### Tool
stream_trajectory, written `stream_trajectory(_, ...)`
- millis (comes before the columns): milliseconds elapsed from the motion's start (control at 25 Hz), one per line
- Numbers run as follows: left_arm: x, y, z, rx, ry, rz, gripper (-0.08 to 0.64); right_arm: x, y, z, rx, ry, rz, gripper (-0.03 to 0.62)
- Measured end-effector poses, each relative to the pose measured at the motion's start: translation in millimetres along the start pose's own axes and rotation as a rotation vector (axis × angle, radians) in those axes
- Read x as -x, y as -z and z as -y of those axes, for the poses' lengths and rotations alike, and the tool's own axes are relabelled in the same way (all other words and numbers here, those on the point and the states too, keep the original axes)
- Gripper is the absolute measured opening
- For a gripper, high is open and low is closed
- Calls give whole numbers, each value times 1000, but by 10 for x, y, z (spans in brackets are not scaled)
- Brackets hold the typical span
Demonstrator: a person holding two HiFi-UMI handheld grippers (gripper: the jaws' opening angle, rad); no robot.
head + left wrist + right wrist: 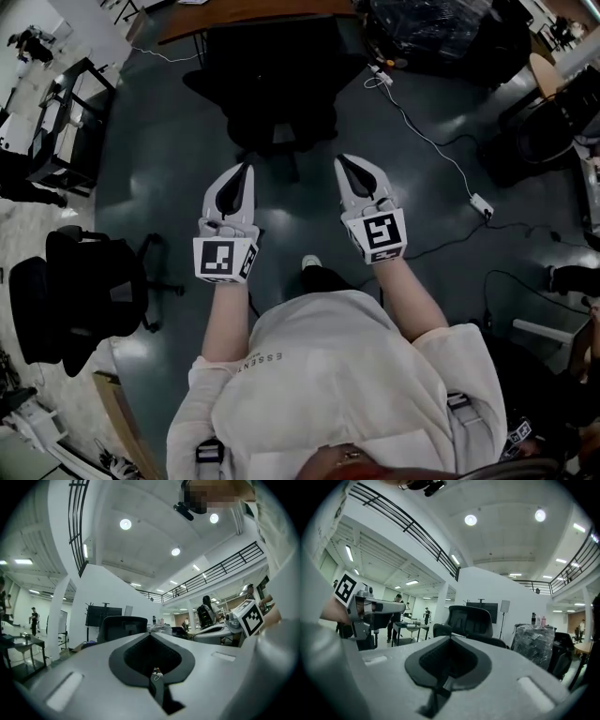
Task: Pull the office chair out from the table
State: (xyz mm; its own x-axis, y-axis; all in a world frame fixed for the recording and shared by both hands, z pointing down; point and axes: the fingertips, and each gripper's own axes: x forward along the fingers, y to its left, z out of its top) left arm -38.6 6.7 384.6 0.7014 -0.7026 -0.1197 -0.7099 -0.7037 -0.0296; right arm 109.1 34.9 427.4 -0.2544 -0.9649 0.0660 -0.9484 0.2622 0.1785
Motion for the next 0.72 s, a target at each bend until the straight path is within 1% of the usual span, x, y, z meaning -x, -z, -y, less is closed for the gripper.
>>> stream_trajectory(360, 1046, -66, 283, 26, 17, 1, 17, 789, 139, -762, -92, 34, -56, -8)
stream_trajectory(520, 1359, -21, 370, 50, 14, -12, 17, 1054, 212, -1014, -114, 35, -74, -8)
stream_trajectory(720, 1576, 1, 490, 53, 7, -19, 17, 1265, 255, -1149, -173, 30, -80, -8)
